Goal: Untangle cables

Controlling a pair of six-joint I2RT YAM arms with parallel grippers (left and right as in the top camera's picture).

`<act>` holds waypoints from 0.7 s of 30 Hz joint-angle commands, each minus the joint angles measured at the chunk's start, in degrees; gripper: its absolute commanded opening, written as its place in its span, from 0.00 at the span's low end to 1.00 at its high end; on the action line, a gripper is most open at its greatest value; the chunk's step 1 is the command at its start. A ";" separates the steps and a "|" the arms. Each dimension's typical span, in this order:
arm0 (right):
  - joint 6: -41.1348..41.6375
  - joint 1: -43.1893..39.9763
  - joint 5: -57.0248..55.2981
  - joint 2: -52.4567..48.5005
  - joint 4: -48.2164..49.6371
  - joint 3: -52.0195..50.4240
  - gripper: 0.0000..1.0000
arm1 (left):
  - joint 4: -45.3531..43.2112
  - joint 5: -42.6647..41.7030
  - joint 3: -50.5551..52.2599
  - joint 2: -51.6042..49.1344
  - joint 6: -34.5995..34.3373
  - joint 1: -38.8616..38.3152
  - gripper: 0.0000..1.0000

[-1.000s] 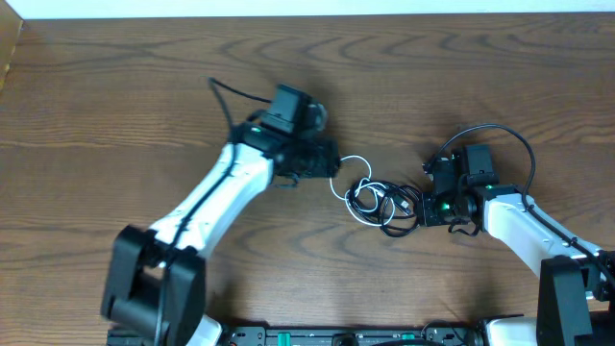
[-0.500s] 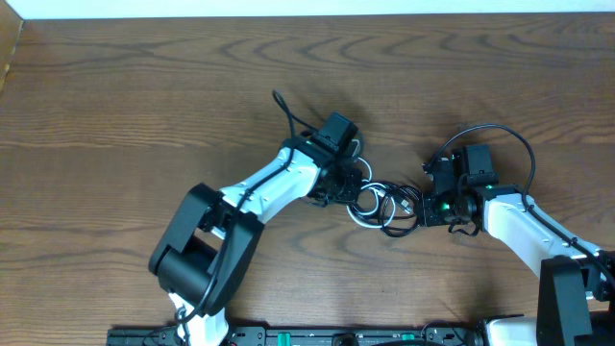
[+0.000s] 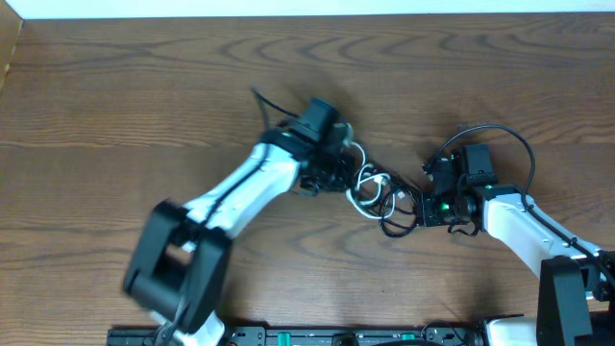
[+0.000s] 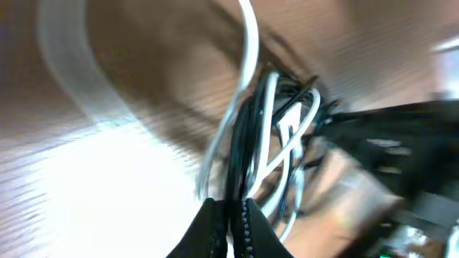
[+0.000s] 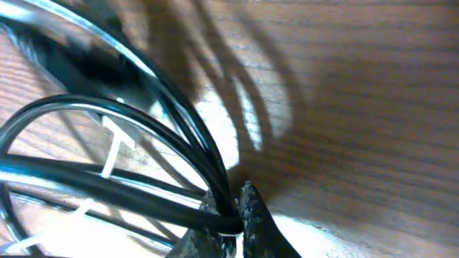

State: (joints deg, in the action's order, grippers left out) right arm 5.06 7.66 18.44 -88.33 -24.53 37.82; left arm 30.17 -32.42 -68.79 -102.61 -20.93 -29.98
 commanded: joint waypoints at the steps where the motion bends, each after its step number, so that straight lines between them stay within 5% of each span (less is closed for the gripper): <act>1: 3.19 -0.50 -10.86 -0.50 -1.90 -0.55 0.01 | 2.08 -1.49 -0.94 8.68 1.11 6.29 0.07; 13: 5.62 -0.46 -10.14 -0.50 -1.79 -0.55 0.01 | 6.03 -1.46 -0.72 16.96 1.11 13.75 0.08; 21: 5.01 -0.44 0.37 -0.50 -0.09 -0.55 0.01 | 3.52 -1.14 -0.63 11.54 2.45 8.66 0.30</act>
State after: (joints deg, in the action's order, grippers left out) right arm 10.07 7.38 14.61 -87.74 -24.97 38.28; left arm 34.59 -33.15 -68.82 -87.74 -20.51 -19.29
